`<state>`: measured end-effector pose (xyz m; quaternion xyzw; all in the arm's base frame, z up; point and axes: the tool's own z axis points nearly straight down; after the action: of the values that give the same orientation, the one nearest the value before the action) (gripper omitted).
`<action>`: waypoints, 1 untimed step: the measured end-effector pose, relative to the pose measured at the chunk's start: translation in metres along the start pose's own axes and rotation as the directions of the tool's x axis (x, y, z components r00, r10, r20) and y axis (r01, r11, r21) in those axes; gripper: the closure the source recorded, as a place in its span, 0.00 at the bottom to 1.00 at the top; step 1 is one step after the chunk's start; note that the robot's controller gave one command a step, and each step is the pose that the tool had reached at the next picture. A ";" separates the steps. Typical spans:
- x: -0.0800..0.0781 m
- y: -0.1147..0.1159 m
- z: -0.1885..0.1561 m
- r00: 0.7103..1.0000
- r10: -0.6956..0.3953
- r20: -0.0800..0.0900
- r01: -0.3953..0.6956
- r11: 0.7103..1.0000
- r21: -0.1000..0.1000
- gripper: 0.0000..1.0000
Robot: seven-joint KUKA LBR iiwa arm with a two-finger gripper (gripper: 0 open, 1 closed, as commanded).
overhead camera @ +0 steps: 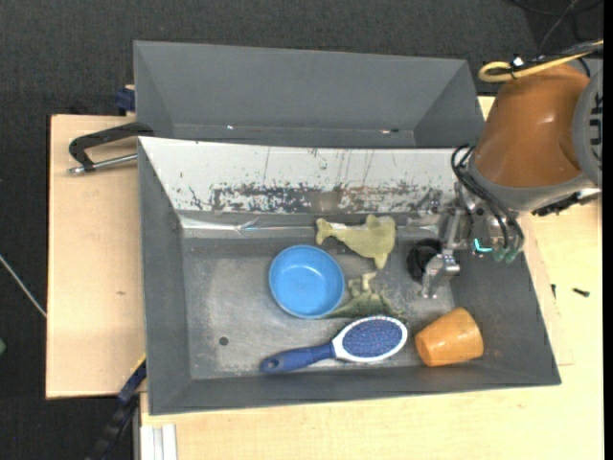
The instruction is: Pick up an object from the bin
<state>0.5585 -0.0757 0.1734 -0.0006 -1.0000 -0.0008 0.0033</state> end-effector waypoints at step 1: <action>-0.018 0.086 0.096 0.984 -0.180 -0.002 0.180 0.984 0.003 0.00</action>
Offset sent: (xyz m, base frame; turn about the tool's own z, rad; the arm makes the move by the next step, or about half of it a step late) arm 0.0181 0.0861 -0.0960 -0.1778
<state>0.5758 0.0107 0.0779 0.0898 -0.9959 0.0007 0.0042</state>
